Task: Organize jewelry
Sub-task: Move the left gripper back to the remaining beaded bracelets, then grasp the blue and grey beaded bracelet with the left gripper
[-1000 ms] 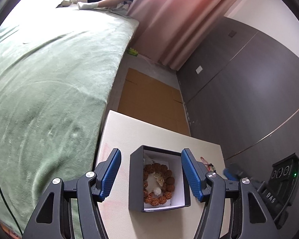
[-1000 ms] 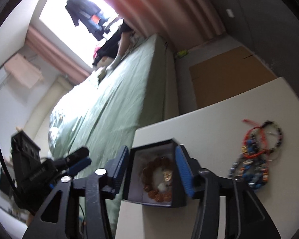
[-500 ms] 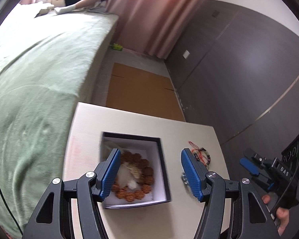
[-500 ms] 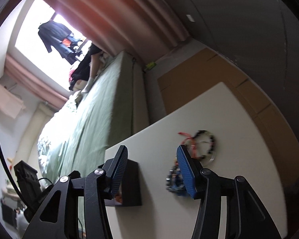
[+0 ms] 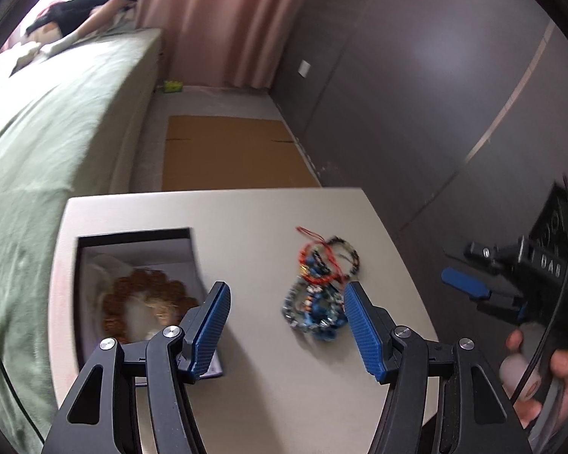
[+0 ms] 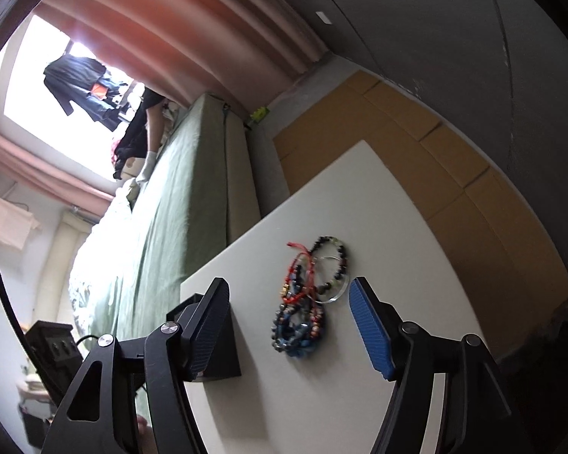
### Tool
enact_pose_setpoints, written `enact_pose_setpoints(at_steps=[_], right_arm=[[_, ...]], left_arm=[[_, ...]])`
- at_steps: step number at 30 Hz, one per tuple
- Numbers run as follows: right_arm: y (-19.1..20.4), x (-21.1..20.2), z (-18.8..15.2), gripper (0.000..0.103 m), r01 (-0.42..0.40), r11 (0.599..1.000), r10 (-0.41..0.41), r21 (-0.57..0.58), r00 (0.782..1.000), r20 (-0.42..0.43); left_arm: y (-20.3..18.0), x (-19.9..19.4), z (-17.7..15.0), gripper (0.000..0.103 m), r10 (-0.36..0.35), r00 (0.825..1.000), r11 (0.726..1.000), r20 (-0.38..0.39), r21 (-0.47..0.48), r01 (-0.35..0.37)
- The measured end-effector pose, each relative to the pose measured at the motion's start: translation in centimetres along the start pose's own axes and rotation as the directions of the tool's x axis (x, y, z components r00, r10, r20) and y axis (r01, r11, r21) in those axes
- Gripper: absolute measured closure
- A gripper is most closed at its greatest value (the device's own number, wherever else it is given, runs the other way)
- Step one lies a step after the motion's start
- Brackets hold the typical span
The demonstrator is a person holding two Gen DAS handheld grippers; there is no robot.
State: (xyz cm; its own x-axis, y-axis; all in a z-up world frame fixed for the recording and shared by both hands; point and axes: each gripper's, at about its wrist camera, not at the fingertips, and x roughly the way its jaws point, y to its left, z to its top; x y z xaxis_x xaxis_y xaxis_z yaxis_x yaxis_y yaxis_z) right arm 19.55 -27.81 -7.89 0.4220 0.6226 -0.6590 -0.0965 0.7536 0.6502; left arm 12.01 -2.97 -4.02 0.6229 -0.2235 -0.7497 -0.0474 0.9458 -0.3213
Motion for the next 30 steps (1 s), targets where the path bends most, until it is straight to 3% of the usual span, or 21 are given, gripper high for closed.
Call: enact_pose_setpoints(at_steps=[7,15,22,30], right_arm=[[-2.3,-0.5,0.4,0.036,0.021,0.998,-0.02,0.051,0.999,-0.025],[-4.0,-1.3,0.6,0.036,0.037,0.995,-0.035,0.09,0.999,-0.029],[-4.7,-1.5,0.7,0.036,0.026,0.993,-0.022,0.111,0.999,-0.035],[-5.1,-1.5,0.8,0.036,0.017,0.993,-0.012,0.12,0.999,-0.039]], left_arm=[[-3.4,3.0,-1.6,0.061,0.016,0.998,0.994,-0.066,0.106,-0.009],[-5.2,6.2,-2.6,0.081,0.048,0.994,0.987,-0.101,0.158,-0.031],[-6.4,8.5,-2.9,0.091,0.067,0.992,0.979,-0.108,0.201,-0.044],[-6.3,9.8,-3.1,0.091,0.104,0.987,0.971,-0.12,0.227,-0.075]])
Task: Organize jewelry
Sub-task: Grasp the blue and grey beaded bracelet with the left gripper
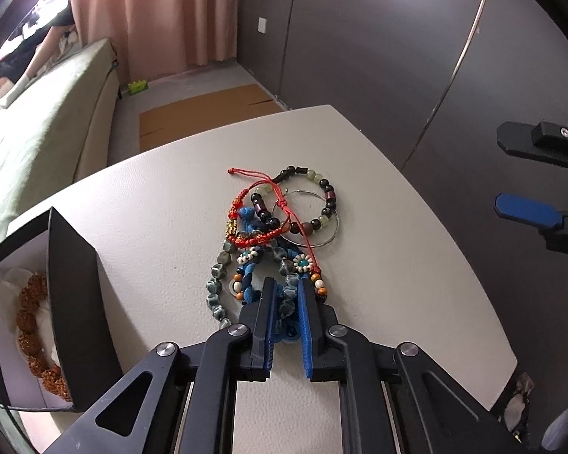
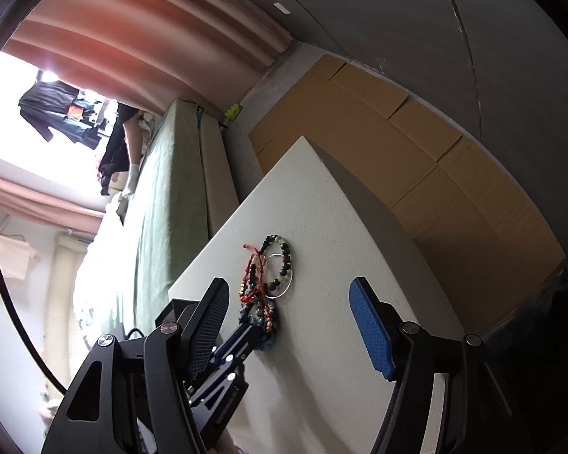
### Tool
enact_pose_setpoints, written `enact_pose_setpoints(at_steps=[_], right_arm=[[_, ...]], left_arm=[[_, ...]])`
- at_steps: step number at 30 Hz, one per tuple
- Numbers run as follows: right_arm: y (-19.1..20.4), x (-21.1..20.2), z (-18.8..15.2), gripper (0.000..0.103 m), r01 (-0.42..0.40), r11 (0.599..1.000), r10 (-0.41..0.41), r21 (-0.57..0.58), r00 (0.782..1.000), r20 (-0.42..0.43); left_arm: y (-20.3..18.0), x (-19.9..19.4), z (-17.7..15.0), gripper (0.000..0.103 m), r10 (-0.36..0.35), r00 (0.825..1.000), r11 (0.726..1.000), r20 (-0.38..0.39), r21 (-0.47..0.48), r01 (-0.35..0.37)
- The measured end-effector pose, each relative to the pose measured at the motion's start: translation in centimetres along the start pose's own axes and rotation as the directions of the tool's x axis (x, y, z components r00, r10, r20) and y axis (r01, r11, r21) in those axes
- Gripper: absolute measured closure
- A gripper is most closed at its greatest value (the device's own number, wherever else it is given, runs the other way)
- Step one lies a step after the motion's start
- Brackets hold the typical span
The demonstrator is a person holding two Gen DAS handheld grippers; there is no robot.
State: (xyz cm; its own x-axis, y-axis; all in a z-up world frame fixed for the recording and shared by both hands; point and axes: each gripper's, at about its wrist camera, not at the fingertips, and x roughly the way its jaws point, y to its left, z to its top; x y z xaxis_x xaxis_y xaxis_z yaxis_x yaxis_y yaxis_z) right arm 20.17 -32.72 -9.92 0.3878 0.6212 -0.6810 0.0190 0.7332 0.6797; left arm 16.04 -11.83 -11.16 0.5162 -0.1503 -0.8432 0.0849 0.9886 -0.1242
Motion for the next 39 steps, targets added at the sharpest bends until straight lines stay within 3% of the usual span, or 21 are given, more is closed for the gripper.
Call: enact_pose_setpoints(at_steps=[17,24,39], right_arm=[[1.5,2.3,-1.1,0.036,0.037,0.998,-0.039,-0.051,0.998,-0.045],[1.9,3.3,-1.6,0.036,0.063,0.995,-0.067,-0.074,0.996,-0.063],[2.9,5.6,-1.7,0.036,0.029,0.996,-0.038,-0.087,0.995,-0.095]], left_arm=[[0.7,0.8,0.5,0.092,-0.06,0.997,0.998,-0.04,0.034,0.061],[1.7,0.9,0.9,0.094,-0.12,0.992,0.993,-0.042,-0.028,0.119],[5.1,-5.4,1.9,0.094,-0.197,0.973,0.964,0.118,-0.156,0.214]])
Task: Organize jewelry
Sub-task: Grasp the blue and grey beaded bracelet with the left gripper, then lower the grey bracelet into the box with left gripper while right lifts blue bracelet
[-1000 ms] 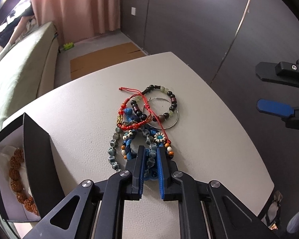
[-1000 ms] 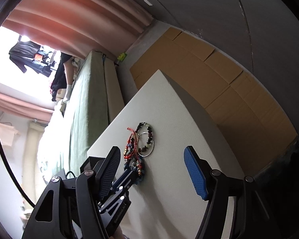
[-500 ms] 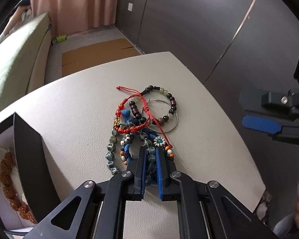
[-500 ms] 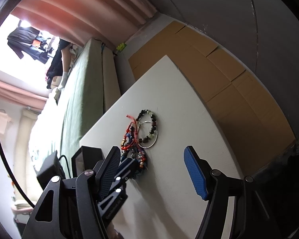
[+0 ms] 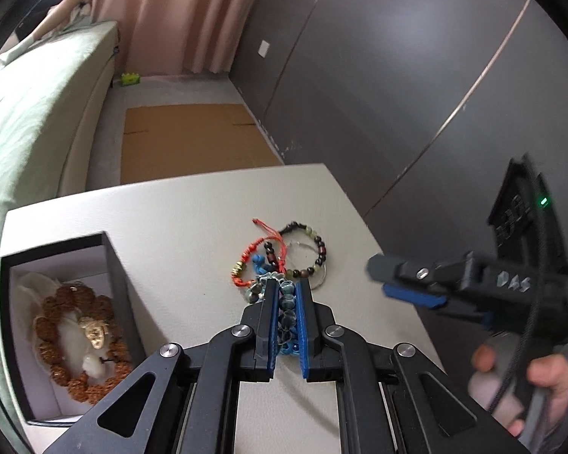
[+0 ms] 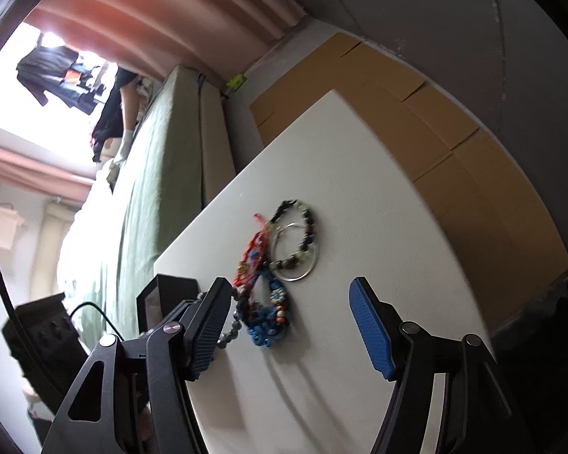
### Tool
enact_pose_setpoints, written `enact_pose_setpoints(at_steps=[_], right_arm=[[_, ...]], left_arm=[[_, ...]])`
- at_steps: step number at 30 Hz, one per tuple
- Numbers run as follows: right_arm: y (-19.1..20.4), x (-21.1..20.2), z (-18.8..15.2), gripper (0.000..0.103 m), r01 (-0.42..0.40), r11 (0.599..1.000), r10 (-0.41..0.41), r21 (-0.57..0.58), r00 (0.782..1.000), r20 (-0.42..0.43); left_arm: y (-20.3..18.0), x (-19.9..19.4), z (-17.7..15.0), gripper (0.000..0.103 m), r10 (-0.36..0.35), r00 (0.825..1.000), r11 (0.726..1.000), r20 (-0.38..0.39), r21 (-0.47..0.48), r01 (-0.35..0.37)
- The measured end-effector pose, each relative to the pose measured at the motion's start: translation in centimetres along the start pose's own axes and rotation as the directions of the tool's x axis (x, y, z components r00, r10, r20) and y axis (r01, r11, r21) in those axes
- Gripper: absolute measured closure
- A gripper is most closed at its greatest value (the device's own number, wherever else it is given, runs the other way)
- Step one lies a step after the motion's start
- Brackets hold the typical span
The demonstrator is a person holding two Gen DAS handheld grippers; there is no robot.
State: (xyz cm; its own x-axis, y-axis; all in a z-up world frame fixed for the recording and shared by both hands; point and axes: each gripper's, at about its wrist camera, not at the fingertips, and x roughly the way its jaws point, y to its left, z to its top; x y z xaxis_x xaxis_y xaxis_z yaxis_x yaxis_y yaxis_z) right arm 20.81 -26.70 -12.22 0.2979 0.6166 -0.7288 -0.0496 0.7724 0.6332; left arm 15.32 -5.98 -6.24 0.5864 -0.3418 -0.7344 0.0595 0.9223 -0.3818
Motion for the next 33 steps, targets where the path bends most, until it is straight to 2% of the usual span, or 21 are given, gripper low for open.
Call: enact_pose_setpoints(at_steps=[4,8,13,14,16,19,25,33], right_arm=[[1.2,1.2,-0.4,0.039,-0.016,0.999,0.015,-0.036,1.0,-0.022],[2.2,2.6,-0.8,0.05,0.008,0.998,-0.011,-0.069,0.999,-0.047],[3.3,5.1,-1.8,0.064,0.112,0.983,-0.128,-0.149,0.986,-0.104],[3.4,5.6,-2.0,0.07,0.129,0.979,-0.148,-0.16,0.982,-0.117],[3.6,6.9,-2.5,0.087,0.157,0.971,-0.185,-0.182,0.971,-0.148],[4.2,6.3,-2.6,0.09,0.158,0.969,-0.179,-0.191,0.979,-0.101],[5.6,2.7,-2.5,0.091,0.043,0.981,-0.043,-0.191,0.999,0.006],[7.3,0.1,-2.7,0.091,-0.111,0.969,0.13,-0.219,0.988,0.077]], left_arm=[[1.3,-1.9,0.3,0.094,0.0,1.0,1.0,0.027,-0.024,0.001],[2.8,-3.5,0.7,0.094,0.001,0.998,0.998,0.06,-0.062,0.003],[4.0,-5.4,0.8,0.094,-0.003,0.995,0.996,0.098,-0.09,0.012],[4.2,-5.8,0.9,0.094,-0.004,0.995,0.995,0.105,-0.095,0.014],[4.7,-6.8,0.8,0.094,-0.005,0.993,0.994,0.118,-0.106,0.018],[5.4,-8.2,0.7,0.094,-0.001,0.99,0.993,0.142,-0.118,0.018],[7.1,-10.8,0.1,0.094,0.029,0.984,0.989,0.177,-0.147,-0.003],[9.6,-11.7,-0.1,0.094,0.073,0.984,0.981,0.163,-0.188,-0.042]])
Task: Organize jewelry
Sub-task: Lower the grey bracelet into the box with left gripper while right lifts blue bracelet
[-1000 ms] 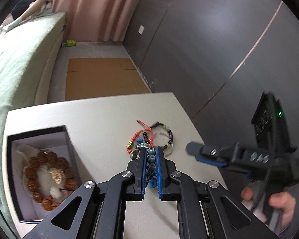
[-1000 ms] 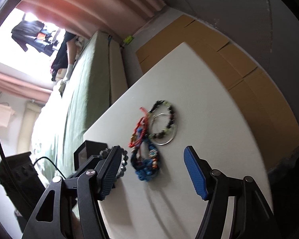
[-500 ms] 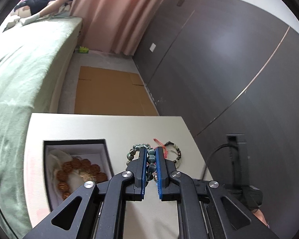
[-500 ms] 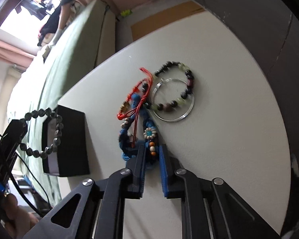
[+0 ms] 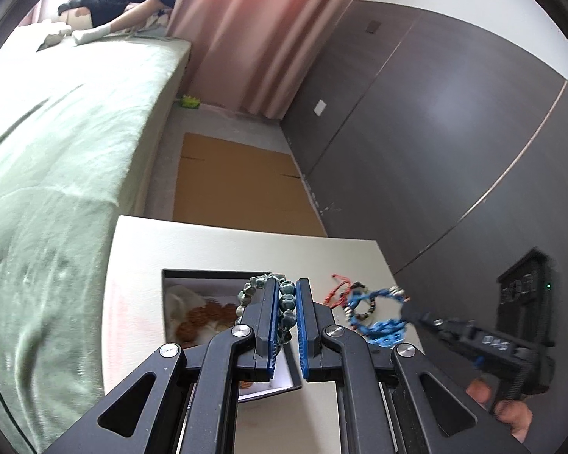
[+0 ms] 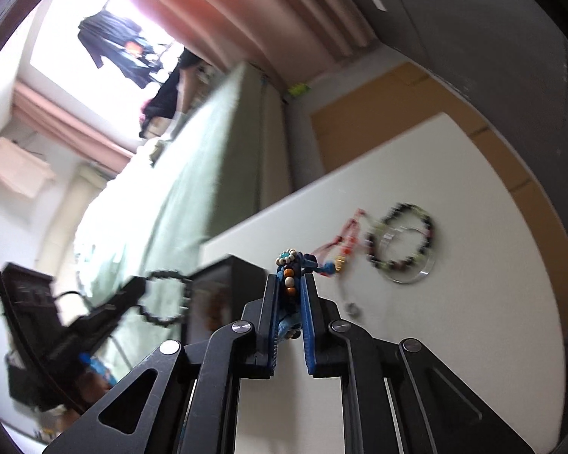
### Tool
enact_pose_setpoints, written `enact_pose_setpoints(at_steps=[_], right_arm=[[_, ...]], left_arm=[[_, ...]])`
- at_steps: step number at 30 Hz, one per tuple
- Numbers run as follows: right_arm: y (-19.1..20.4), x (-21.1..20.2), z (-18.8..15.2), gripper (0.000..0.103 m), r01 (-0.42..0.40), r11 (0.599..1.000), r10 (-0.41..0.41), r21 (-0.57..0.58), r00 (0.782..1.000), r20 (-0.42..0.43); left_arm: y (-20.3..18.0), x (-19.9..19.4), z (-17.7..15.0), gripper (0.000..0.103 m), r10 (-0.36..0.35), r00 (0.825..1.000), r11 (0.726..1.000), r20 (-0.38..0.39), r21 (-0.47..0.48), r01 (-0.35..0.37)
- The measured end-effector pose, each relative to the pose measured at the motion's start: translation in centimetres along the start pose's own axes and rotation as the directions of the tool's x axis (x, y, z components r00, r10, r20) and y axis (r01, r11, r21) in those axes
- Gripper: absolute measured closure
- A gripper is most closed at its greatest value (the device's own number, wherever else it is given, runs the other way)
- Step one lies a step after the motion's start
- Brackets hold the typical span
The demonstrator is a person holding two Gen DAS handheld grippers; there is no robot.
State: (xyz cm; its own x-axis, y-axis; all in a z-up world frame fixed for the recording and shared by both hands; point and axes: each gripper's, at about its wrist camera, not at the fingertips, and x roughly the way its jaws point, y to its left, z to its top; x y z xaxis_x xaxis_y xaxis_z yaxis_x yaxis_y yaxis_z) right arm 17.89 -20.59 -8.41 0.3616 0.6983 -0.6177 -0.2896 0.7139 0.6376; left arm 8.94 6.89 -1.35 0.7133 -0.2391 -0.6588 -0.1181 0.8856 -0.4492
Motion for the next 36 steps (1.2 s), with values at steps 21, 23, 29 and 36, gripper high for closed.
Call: enact_pose_setpoints(at_steps=[21,23,29,36], right_arm=[[5.1,3.0,-0.5,0.091,-0.171,0.981,0.173,-0.095,0.985,0.013],[5.4,3.4,-0.6,0.091,-0.188,0.978,0.19,-0.095,0.982,0.005],[6.5,6.3,-0.9,0.06,-0.21,0.972,0.205,-0.102,0.977,-0.065],[3.6,4.8,-0.3,0.046,-0.108,0.993,0.108,-0.037,0.994,-0.027]], left_arm=[[4.8,0.0,1.0,0.054,0.04,0.999,0.985,-0.033,-0.169,-0.045],[5.1,-1.0,1.1,0.043,0.045,0.999,0.984,0.007,-0.175,-0.043],[6.0,-2.2,1.4,0.039,0.049,0.998,0.978,0.036,-0.203,-0.041],[5.2,-2.0,1.4,0.037,0.056,0.998,0.98,0.039,-0.193,-0.047]])
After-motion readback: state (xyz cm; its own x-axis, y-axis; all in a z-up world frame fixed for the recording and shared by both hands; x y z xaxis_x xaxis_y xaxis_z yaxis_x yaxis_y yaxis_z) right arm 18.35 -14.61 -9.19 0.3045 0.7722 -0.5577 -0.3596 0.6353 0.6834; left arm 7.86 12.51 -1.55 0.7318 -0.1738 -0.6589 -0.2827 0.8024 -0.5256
